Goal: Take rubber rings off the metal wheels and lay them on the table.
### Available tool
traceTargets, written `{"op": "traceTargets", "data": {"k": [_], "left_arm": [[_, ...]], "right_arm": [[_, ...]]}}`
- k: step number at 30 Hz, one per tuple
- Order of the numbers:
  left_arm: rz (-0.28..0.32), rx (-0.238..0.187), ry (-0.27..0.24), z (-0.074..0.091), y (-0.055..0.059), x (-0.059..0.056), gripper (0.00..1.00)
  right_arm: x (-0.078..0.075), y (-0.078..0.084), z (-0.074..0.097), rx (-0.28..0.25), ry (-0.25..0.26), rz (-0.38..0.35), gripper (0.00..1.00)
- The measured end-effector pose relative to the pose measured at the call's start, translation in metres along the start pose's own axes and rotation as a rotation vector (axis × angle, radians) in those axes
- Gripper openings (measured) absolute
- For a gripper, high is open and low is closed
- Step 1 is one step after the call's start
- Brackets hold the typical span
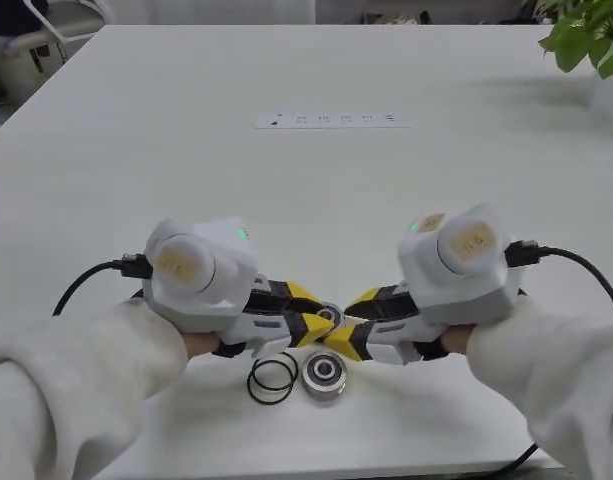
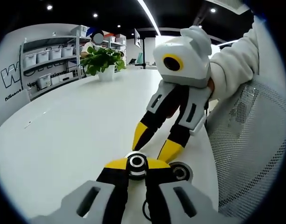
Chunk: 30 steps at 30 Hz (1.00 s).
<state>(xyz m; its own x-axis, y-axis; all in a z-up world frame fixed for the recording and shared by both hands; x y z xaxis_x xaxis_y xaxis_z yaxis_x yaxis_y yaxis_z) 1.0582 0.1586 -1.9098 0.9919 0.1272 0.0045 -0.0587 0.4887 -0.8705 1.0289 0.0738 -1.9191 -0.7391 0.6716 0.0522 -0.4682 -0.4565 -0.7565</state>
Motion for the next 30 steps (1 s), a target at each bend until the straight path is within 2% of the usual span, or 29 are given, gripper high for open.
{"op": "traceTargets", "data": {"k": [4, 10, 18, 19, 21, 22, 27, 30], "left_arm": [[0.000, -0.002, 0.000, -0.0002, -0.0002, -0.0003, 0.07], [0.001, -0.005, -0.001, -0.0003, -0.0003, -0.0009, 0.07], [0.006, -0.007, -0.007, -0.0005, 0.0000, -0.0006, 0.07], [0.007, -0.007, -0.008, -0.0004, 0.0000, -0.0005, 0.07], [0.009, -0.009, -0.011, -0.0002, 0.0000, -0.0003, 0.07], [0.010, -0.009, -0.011, 0.0000, 0.0001, -0.0004, 0.07], [0.011, -0.009, -0.014, 0.0003, 0.0001, -0.0008, 0.07], [0.008, -0.008, -0.015, 0.0004, 0.0003, -0.0009, 0.07]], "right_arm": [[0.0001, -0.0001, -0.0017, 0.005, 0.009, 0.035, 0.23], [-0.0028, 0.0002, 0.0028, 0.002, -0.011, 0.005, 0.19], [-0.0033, 0.0017, 0.0045, 0.010, -0.018, 0.018, 0.15], [-0.0034, 0.0020, 0.0047, 0.012, -0.019, 0.019, 0.14], [-0.0055, 0.0067, 0.0055, 0.049, -0.010, 0.037, 0.03], [-0.0049, 0.0050, 0.0051, 0.026, -0.019, 0.013, 0.03], [-0.0043, 0.0045, 0.0051, 0.035, -0.015, 0.021, 0.02], [-0.0072, 0.0038, 0.0057, 0.038, -0.006, -0.006, 0.00]]}}
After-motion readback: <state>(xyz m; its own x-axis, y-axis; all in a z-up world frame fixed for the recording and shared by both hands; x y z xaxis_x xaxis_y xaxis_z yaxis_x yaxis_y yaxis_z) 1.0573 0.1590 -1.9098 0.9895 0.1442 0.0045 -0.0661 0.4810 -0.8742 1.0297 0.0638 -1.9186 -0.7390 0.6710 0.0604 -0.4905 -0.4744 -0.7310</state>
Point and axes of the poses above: the centre of the closed fingertips' face, and the gripper's own axes: z roughly backward along the fingers, x roughly to its left, y roughly out of its underside, the point moved 6 cm from there along z, roughly backward along the fingers, and after that the axes turned 2 degrees about y, right-handed, at the moved point
